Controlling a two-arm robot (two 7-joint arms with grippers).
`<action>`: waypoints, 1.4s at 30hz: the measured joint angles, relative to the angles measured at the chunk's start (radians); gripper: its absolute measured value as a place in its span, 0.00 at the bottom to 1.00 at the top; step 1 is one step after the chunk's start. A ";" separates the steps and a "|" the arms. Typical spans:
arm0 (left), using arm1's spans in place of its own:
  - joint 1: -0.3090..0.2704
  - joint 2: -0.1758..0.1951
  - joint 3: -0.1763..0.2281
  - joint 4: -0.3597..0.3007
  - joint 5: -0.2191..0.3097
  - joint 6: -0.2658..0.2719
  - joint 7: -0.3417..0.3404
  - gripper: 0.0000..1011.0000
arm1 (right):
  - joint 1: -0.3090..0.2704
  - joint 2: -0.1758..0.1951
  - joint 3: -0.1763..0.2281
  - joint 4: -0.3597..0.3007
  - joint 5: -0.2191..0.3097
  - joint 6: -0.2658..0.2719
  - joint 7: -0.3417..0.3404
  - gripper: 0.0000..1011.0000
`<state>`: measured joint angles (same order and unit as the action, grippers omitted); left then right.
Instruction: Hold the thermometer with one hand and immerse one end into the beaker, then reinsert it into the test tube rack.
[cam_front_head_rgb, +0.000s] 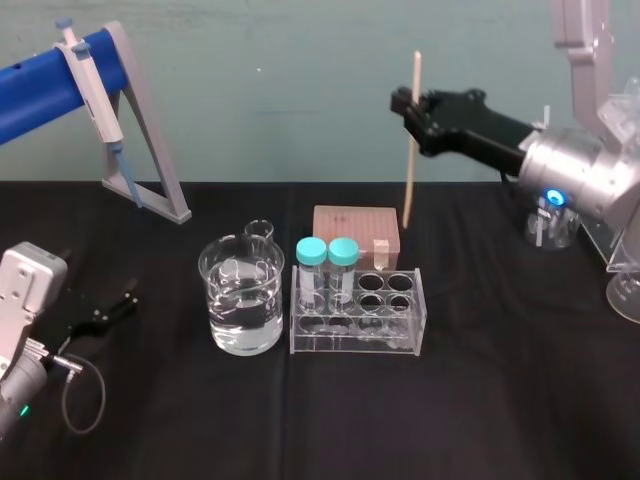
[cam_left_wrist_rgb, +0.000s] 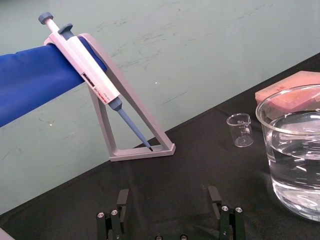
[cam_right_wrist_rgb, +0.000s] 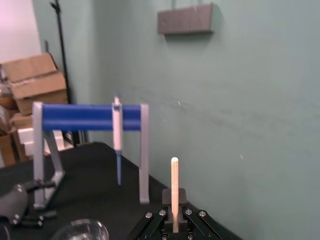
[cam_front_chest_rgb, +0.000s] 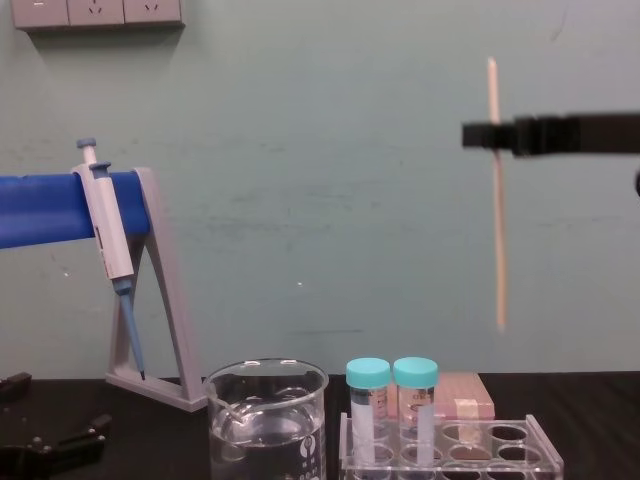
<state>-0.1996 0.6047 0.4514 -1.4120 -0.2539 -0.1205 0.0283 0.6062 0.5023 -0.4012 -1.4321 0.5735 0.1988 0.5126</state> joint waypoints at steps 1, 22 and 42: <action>0.000 0.000 0.000 0.000 0.000 0.000 0.000 0.99 | -0.005 0.003 0.000 0.003 0.000 -0.001 -0.004 0.05; 0.000 0.000 0.000 0.000 0.000 0.000 0.000 0.99 | -0.021 -0.038 -0.034 0.181 0.025 -0.101 0.069 0.05; 0.000 0.000 0.000 0.000 0.000 0.000 0.000 0.99 | -0.007 -0.038 -0.054 0.190 0.017 -0.093 0.085 0.05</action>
<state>-0.1995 0.6047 0.4514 -1.4120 -0.2539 -0.1205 0.0283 0.5989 0.4643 -0.4549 -1.2419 0.5901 0.1054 0.5975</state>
